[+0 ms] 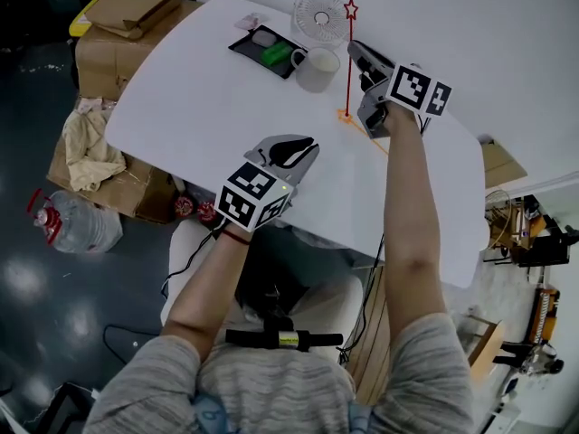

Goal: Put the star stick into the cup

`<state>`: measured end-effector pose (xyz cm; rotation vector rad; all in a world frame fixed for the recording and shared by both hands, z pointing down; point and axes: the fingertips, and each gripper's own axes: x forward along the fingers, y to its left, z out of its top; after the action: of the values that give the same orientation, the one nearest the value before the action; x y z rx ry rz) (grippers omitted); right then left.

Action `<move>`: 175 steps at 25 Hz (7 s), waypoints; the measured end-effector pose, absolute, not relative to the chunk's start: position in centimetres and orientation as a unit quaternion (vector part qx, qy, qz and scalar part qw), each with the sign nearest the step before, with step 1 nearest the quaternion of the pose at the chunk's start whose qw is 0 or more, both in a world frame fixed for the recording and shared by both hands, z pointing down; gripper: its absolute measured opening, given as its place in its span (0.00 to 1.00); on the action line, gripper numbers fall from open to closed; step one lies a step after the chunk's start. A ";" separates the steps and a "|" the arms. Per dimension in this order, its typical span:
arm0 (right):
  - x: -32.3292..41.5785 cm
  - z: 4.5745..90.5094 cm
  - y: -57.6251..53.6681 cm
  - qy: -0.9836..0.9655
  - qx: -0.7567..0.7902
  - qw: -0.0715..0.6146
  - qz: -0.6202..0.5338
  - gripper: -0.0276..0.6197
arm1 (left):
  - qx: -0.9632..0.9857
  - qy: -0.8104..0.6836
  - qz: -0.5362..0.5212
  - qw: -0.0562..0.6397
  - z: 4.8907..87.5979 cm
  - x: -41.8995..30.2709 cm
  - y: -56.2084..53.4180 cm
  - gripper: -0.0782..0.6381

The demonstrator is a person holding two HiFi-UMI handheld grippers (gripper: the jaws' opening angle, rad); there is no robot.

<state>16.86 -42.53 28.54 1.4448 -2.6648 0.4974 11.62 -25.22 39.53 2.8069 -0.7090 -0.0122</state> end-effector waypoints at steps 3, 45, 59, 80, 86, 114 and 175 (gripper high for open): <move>16.7 26.8 -44.3 -0.862 0.488 0.003 0.134 0.07 | 0.962 -0.244 -0.002 0.124 39.7 11.6 -25.4 0.18; 19.6 33.5 -44.2 -0.854 0.504 0.058 0.111 0.18 | 0.961 -0.243 -0.003 0.129 39.7 12.2 -25.9 0.18; 25.5 45.9 -37.5 -0.795 0.357 0.475 0.122 0.18 | 0.961 -0.242 0.005 0.132 40.3 12.1 -26.0 0.18; 26.8 49.6 -35.6 -0.738 0.288 0.577 0.197 0.09 | 0.962 -0.239 0.022 0.127 40.3 12.2 -25.8 0.18; 26.3 49.0 -35.3 -0.757 0.303 0.551 0.175 0.07 | 0.962 -0.242 0.025 0.125 39.9 12.0 -25.8 0.18; 17.6 19.8 -45.8 -0.846 0.530 -0.013 -0.051 0.07 | 0.961 -0.245 0.030 0.124 40.1 11.7 -26.1 0.18; 19.2 35.0 -20.5 -0.813 0.564 -0.110 0.092 0.07 | 0.964 -0.249 0.032 0.085 38.5 13.8 -19.4 0.18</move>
<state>19.17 -20.49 35.03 1.9091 -2.7504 0.3123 13.81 -19.39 38.54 2.8745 -0.7436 0.0953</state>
